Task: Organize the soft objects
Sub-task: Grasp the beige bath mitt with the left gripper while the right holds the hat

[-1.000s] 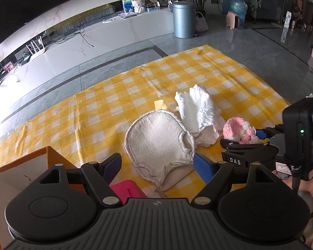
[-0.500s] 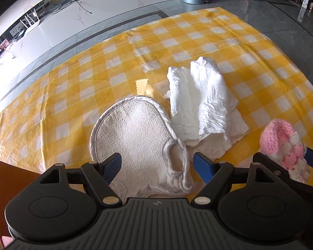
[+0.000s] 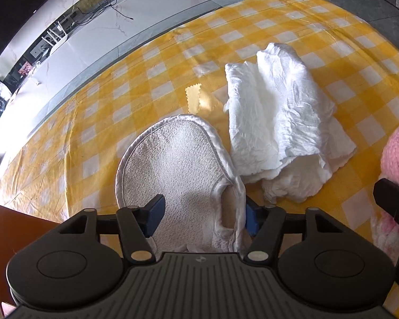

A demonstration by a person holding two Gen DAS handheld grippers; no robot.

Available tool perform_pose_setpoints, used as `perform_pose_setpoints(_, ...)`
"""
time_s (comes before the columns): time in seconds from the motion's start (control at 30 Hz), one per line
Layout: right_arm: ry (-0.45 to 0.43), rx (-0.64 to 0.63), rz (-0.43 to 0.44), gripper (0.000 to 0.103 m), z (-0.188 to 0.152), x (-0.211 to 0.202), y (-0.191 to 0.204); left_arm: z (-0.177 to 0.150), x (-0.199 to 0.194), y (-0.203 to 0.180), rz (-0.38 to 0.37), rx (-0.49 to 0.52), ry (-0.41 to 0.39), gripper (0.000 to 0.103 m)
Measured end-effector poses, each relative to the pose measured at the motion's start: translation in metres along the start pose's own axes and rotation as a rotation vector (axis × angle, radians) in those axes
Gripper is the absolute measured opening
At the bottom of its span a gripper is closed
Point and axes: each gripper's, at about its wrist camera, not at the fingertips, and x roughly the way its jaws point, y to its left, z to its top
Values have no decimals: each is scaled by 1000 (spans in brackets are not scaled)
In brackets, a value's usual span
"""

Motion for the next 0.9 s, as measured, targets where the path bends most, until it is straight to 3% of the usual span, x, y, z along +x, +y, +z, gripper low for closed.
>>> perform_pose_setpoints(0.03,-3,2,3,59,0,-1,-1,-1,-1,-1,12,13,-2,52)
perform_pose_setpoints(0.07,-6,4,5,59,0,-2,-1,-2,-1,-2,20,24,2,35)
perform_pose_setpoints(0.1,-10,7,7,59,0,-4,-2,-2,-2,-2,27,36,7,25)
perform_pose_setpoints(0.17,-15,15,11,59,1,-5,-5,-6,-6,-2,28,68,6,9)
perform_pose_setpoints(0.3,-22,22,12,59,1,-8,-6,-12,-22,2,36,108,-36,7)
perform_pose_setpoints(0.43,-27,23,23,59,2,-10,-3,-12,-44,18,5,80,-80,6)
perform_pose_setpoints(0.7,-53,14,62,59,8,-19,4,-10,-109,69,-121,-54,-182,6)
perform_pose_setpoints(0.9,-88,15,86,59,11,-34,10,-28,-153,102,-195,-111,-287,6)
